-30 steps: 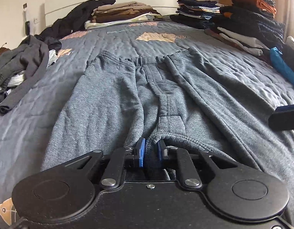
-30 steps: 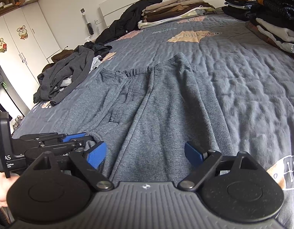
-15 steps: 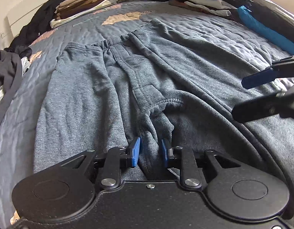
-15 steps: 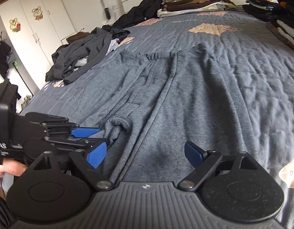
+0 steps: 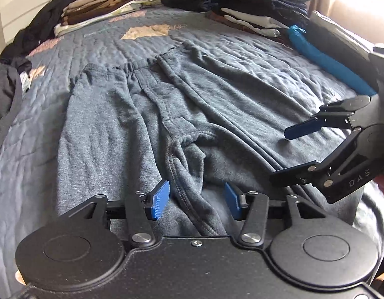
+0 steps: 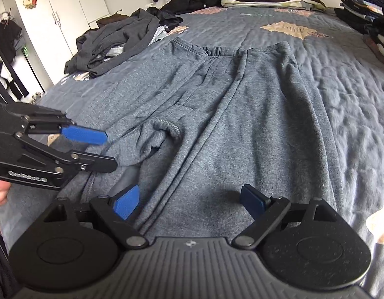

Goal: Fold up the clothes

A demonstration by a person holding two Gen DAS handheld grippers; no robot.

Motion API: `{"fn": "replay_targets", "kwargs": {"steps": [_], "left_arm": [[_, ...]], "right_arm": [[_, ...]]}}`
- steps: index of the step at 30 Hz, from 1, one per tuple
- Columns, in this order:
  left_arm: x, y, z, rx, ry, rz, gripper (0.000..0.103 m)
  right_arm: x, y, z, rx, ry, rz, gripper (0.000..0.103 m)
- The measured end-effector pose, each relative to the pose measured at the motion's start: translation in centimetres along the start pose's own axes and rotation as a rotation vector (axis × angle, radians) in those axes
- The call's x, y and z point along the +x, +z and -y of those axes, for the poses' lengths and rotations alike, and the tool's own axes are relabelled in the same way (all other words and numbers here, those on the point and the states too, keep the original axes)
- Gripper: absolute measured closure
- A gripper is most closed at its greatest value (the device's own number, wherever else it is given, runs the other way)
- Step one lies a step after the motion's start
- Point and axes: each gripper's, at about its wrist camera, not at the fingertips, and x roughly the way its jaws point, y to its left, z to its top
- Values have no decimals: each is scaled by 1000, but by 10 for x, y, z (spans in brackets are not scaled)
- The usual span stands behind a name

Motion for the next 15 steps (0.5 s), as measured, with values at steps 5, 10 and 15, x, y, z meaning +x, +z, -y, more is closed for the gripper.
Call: {"fn": "replay_targets", "kwargs": {"steps": [5,10,15], "left_arm": [[2,-7,17,100,44,-9,54],[5,-10,8,57,66,-28,54],[4,-16,6,54,65,-40,54]], "right_arm": [[-4,-17,-32,-131,-99,-21,14],[7,-37,-71,-368,-182,-37,14],[8,-47,-82,-535,-211,-32,43]]}}
